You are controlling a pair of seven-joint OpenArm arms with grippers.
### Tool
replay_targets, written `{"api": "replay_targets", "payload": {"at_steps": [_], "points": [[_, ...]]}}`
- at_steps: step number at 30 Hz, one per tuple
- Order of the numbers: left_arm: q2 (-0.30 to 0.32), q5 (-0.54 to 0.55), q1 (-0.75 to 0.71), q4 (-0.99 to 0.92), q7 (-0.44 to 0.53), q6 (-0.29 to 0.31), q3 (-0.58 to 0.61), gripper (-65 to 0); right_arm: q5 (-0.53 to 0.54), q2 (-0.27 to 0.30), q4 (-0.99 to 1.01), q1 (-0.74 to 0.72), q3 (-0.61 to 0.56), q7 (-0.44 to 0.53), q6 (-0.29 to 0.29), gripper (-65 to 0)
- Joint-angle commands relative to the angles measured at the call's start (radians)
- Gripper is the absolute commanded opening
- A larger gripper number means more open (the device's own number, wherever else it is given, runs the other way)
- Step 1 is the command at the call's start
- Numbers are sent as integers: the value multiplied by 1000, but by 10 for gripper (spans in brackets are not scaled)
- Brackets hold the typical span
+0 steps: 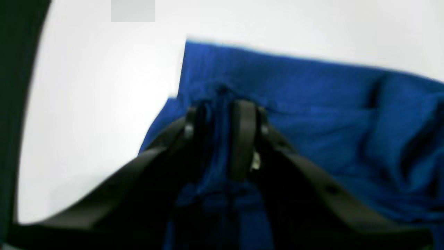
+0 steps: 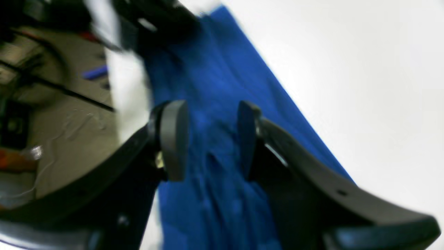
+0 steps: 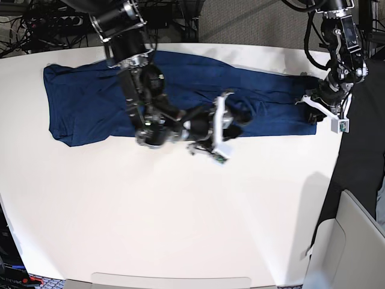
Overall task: Fold the T-shirt properly
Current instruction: 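Drag the sleeve with the right gripper across the shirt body toward the left gripper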
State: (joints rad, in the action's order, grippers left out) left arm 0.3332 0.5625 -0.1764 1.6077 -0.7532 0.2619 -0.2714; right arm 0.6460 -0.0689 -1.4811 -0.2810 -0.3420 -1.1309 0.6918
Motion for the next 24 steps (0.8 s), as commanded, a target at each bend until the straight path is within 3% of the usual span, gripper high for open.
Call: {"api": "replay_targets", "payload": {"at_steps": [1,6,11,16,20,24], "points": [[17,11,7,21,22,4,-9,-507,24,-18,-22,-25,2,21,6,-407],[16,11,7,21,22,4,-2,-467,-19,-10,7,-25,1,22,6,-407],[14,11,7,21,22,4,-2,-453,-124,-49,40,-30,-1,22,6,-407],[14,11,7,23,22,4,-9,-453,-130,-70,79,-34,-6,22,6,-407],[16,11,5,24,25,4,-30,-452,-131,-61,70,-36,-4,22,6,-407],[19,9,5,24,22,6,-64,-439,-131,-9,44,-33,1,22,6,-407]]}}
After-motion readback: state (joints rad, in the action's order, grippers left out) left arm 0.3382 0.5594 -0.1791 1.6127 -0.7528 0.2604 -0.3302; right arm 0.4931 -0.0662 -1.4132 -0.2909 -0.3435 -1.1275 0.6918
